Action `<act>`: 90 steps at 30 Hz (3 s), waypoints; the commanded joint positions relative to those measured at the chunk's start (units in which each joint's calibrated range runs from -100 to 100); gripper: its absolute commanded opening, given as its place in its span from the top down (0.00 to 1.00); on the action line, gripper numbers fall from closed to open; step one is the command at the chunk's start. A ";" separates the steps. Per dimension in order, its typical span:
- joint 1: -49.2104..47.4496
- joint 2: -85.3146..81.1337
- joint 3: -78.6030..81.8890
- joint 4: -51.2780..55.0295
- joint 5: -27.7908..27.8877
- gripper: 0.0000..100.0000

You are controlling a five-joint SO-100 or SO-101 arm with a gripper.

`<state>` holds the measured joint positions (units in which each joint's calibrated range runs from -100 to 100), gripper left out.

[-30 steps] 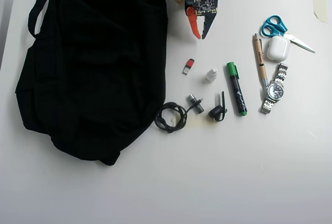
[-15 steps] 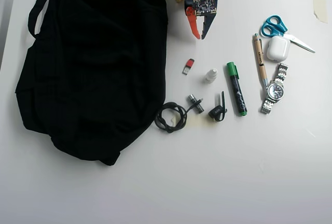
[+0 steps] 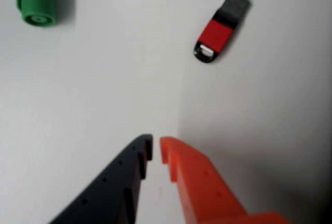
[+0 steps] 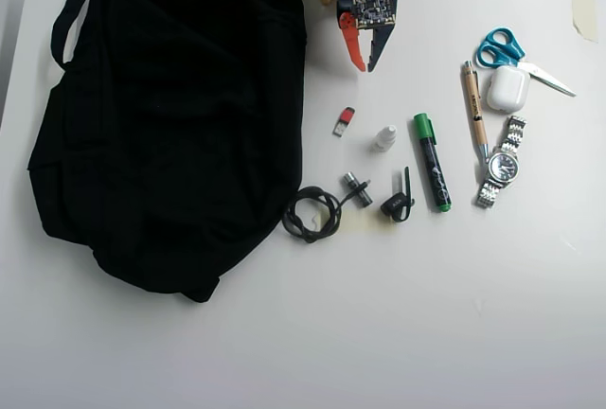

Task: Put the black bike light into the black bag

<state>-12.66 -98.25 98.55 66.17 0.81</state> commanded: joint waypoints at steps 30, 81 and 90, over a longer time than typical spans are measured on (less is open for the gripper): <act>-0.20 -0.84 0.73 -1.14 -0.12 0.98; -4.02 -0.76 -6.37 -24.74 -3.01 0.98; -4.09 -0.67 -7.08 -24.83 -2.85 0.98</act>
<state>-16.33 -98.25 94.45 42.22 -1.98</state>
